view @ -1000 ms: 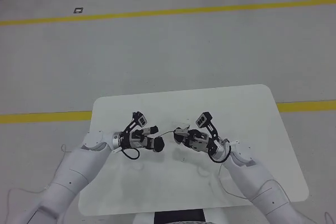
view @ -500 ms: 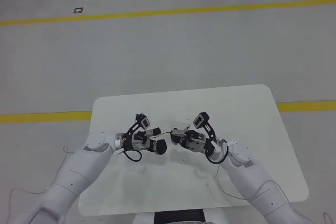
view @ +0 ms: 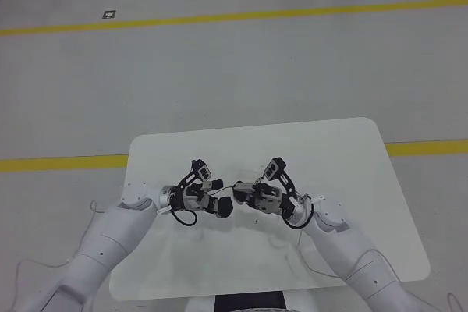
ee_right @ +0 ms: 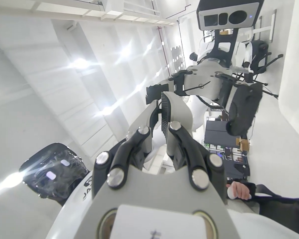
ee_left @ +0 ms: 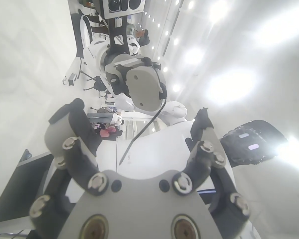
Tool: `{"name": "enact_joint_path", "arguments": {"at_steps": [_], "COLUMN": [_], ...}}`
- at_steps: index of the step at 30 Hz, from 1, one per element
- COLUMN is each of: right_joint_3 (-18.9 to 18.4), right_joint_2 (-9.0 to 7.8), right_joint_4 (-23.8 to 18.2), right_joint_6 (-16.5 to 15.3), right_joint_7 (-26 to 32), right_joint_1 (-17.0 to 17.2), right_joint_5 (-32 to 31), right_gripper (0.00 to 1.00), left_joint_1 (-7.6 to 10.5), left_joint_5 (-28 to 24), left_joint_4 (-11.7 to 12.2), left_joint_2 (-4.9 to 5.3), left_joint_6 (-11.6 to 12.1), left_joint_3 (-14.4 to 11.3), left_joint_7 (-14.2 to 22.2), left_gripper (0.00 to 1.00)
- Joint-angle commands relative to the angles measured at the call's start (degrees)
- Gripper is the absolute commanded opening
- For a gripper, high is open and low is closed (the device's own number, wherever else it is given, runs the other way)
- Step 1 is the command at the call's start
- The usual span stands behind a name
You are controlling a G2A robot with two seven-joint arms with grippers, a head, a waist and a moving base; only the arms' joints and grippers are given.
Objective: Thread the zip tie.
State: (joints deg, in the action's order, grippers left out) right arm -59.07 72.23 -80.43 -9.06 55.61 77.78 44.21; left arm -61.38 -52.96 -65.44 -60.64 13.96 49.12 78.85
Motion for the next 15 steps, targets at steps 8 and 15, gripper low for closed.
{"name": "enact_joint_path", "arguments": {"at_steps": [8,15], "right_joint_3": [-0.6,-1.3], "right_joint_2": [-0.28,-0.61], "right_joint_4": [-0.1,-0.6], "right_joint_6": [-0.2,-0.2], "right_joint_7": [-1.3,-1.7], "right_joint_1": [0.2,0.7], "right_joint_5": [-3.0,-4.7], "right_gripper": [0.00,0.00], "left_joint_1": [0.32,0.35], "left_joint_5": [-0.2,0.5], "left_joint_4": [1.2,1.3], "left_joint_2": [-0.31,-0.42], "left_joint_6": [0.0,0.1], "left_joint_3": [0.0,0.0], "left_joint_7": [0.4,-0.1], "left_gripper": [0.27,0.22]}}
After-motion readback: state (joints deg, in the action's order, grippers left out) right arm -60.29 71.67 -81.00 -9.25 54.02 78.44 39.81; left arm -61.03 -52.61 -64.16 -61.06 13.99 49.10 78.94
